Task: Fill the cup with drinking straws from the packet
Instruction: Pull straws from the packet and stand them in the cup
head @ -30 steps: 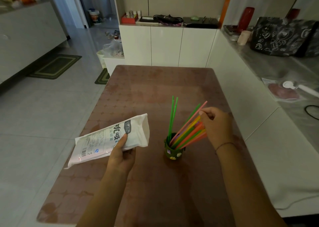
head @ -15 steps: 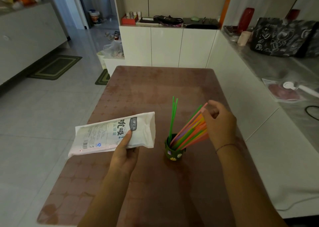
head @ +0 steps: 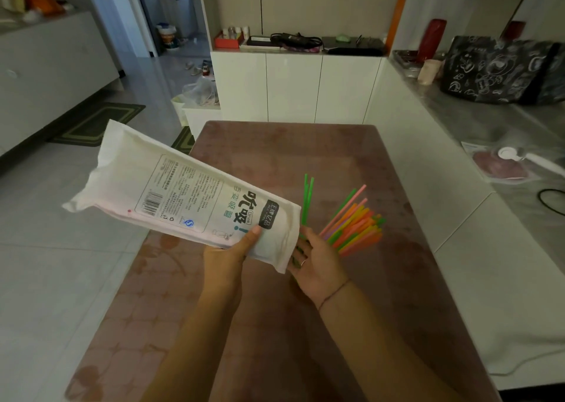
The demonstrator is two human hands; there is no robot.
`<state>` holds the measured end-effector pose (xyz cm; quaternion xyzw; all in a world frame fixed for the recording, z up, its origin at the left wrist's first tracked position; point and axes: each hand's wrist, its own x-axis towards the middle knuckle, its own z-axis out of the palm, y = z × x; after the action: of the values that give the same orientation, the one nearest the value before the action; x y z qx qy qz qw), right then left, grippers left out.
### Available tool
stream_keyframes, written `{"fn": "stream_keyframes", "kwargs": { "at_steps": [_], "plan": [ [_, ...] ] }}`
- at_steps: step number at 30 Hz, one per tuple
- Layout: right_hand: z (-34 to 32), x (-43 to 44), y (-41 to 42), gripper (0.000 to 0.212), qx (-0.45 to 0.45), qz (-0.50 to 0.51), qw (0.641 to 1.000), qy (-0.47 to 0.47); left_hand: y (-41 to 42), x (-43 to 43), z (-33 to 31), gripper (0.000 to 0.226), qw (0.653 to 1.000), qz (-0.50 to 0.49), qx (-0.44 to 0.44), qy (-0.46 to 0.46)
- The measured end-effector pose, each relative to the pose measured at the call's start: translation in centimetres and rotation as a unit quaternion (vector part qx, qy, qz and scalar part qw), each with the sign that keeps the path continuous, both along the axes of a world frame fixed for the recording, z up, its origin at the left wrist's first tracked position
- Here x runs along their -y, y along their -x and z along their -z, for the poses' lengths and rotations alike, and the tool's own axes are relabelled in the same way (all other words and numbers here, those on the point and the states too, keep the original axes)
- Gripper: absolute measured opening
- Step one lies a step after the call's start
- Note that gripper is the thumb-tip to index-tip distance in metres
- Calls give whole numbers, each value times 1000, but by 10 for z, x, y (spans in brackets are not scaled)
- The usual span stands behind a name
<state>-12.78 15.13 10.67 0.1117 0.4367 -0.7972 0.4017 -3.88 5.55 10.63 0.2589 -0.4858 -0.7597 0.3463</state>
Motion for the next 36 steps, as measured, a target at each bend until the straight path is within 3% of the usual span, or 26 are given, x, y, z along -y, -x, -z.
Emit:
{"fn": "stream_keyframes", "kwargs": {
  "at_steps": [9, 11, 17, 21, 26, 32, 36],
  "plan": [
    [19, 2, 4, 35, 67, 35, 997, 25, -1, -1, 7, 51, 999, 13, 39, 31],
    [17, 0, 6, 33, 41, 35, 998, 28, -2, 3, 11, 51, 1000, 0, 31, 2],
    [11, -4, 7, 19, -104, 13, 989, -107, -2, 10, 19, 59, 990, -12, -22, -140],
    [2, -7, 5, 16, -199, 10, 975, -97, 0, 10, 23, 64, 981, -19, -38, -187],
    [0, -12, 8, 9, -322, -8, 937, -135, 1, 9, 23, 42, 972, -19, -72, -224],
    [-11, -35, 28, 6, -393, -79, 902, -159, -4, 22, 29, 48, 948, -56, -114, -291],
    [-14, -37, 30, 11, -334, -53, 934, -114, -2, 19, 33, 42, 940, -64, -101, -321]
  ]
}}
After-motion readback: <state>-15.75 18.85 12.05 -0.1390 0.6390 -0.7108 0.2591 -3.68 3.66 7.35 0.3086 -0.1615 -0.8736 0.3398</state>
